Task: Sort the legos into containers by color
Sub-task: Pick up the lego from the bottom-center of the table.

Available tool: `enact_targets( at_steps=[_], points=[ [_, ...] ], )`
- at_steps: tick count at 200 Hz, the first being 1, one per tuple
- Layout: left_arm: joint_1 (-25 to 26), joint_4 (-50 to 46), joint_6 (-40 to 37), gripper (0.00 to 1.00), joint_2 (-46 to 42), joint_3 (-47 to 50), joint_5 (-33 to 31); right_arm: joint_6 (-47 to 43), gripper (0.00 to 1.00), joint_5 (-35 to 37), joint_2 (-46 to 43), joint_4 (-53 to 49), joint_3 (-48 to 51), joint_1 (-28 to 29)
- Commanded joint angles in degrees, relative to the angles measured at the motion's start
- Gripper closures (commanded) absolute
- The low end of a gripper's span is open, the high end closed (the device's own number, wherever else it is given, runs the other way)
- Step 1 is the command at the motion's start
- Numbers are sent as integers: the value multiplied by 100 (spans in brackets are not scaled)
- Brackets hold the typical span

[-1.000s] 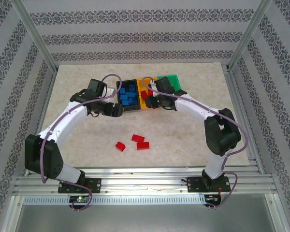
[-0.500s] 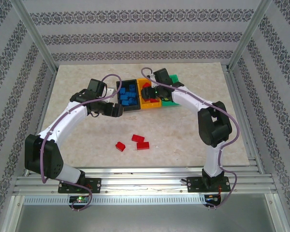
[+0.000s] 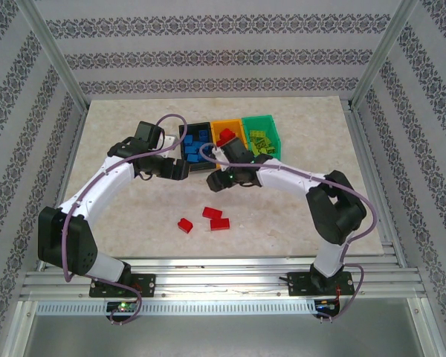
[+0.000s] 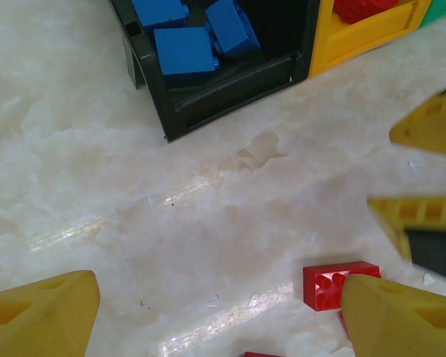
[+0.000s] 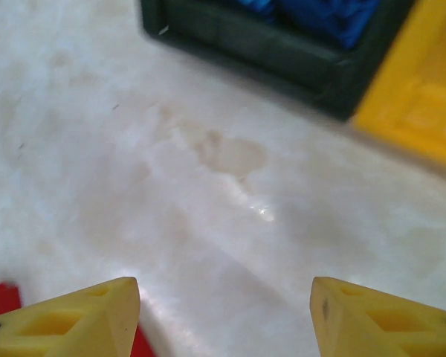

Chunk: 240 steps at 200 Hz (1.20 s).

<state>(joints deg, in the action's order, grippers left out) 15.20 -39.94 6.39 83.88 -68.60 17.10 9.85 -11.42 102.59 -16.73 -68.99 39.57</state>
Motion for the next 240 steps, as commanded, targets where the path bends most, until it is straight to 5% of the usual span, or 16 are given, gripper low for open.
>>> enact_targets(
  at_steps=[1, 82, 240],
  points=[
    [-131, -224, -27, 15, -3, -110, -224, -112, 37, 51, -227, 312, 320, 291],
    [-572, -265, 235, 15, 240, -126, -83, 148, 37, -54, -208, 1666, 1074, 1251],
    [-631, -312, 178, 15, 439, -207, 249, -35, 36, 228, 585, 1520, 424, 2069]
  ],
)
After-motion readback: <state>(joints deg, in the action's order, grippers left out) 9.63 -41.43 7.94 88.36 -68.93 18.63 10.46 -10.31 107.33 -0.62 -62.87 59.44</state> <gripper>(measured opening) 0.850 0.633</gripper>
